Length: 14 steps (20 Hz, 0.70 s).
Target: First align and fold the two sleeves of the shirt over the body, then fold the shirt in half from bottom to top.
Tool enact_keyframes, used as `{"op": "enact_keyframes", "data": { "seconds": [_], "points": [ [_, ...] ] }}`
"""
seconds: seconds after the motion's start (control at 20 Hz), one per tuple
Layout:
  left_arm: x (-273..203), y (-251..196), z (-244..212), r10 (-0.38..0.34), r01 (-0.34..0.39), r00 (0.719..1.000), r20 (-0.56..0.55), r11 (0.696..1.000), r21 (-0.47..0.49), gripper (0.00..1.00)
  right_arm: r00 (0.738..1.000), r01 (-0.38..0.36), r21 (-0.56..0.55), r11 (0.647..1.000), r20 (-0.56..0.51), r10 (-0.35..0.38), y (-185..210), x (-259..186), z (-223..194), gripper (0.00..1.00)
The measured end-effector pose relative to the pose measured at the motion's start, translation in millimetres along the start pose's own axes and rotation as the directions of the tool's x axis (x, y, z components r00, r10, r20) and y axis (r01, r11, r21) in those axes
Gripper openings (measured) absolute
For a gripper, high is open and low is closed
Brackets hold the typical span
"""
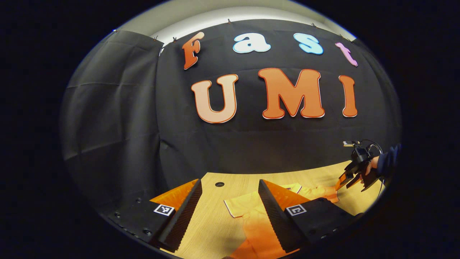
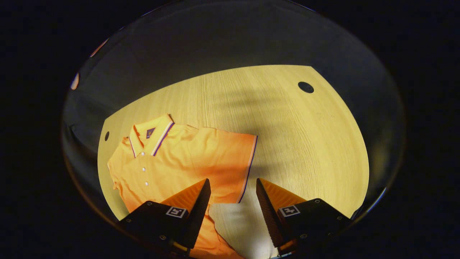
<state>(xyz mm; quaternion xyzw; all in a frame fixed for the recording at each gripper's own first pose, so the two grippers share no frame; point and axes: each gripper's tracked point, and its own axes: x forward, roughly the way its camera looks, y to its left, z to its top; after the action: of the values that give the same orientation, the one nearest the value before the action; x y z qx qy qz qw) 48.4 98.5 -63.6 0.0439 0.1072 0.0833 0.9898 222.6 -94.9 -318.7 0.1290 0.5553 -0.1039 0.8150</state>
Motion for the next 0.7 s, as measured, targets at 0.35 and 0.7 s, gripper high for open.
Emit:
{"op": "enact_keyframes", "data": {
  "seconds": [0.35,0.7],
  "points": [
    [4,-4,-10,0.035,-0.034,0.998,-0.048,0.999,0.019,0.98,0.994,0.045,-0.027,0.999,-0.097,-0.048,-8,47,4,0.69],
    [7,-7,-23,0.033,-0.031,0.996,-0.084,0.999,0.025,0.99,0.993,0.053,-0.061,0.997,-0.103,-0.059,-6,61,5,0.47]
  ]
}}
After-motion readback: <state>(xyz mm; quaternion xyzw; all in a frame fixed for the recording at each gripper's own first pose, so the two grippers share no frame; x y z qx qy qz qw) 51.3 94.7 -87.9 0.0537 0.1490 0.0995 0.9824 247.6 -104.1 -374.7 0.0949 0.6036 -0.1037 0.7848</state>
